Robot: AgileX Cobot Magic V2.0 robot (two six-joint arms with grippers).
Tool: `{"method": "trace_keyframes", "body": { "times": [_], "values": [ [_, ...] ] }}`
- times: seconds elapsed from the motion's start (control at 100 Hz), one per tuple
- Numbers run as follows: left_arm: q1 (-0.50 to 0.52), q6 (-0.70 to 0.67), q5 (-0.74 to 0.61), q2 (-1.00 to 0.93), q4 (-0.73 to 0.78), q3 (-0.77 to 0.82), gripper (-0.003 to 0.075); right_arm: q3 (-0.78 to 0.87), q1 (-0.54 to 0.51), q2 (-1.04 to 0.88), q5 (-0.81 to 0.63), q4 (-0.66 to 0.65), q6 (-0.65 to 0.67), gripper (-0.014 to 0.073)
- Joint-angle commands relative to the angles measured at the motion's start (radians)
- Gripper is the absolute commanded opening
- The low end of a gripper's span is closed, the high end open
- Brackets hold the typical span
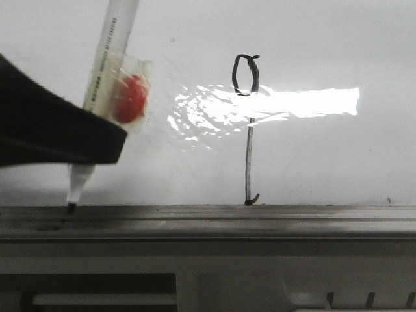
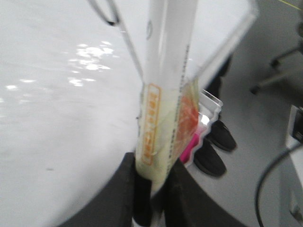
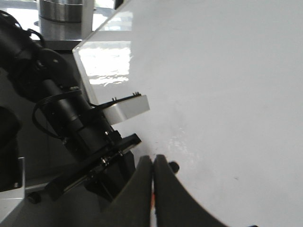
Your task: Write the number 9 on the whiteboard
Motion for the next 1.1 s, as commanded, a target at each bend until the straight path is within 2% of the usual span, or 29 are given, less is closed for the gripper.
{"method": "trace_keyframes", "body": {
  "times": [0.0,0.18,0.37,0.57,1.09],
  "values": [
    [-0.036,-0.142,-0.134,-0.013,-0.043,-0.074,-0.0019,-0.035,-0.063,-0.017,-0.059,-0.005,-0.008,-0.0064],
    [-0.177,-0.281,-0.447,0.021,-0.069,-0.157,-0.0019,-0.035,-0.171,-0.019,-0.024,-0.005,-0.008,-0.0064],
    [-0.248,-0.281,-0.596,0.121,-0.141,-0.207,-0.0019,-0.035,-0.213,-0.019,-0.022,-0.005,-0.008,-0.0064],
    [-0.258,-0.279,-0.74,0.201,-0.141,-0.261,-0.0019,-0.035,-0.213,-0.019,-0.02,-0.003,-0.008,-0.0064],
    [-0.256,-0.279,-0.815,0.285,-0.142,-0.277,-0.0004,-0.035,-0.213,-0.017,-0.018,0.027,-0.008,-0.0064]
  ]
}}
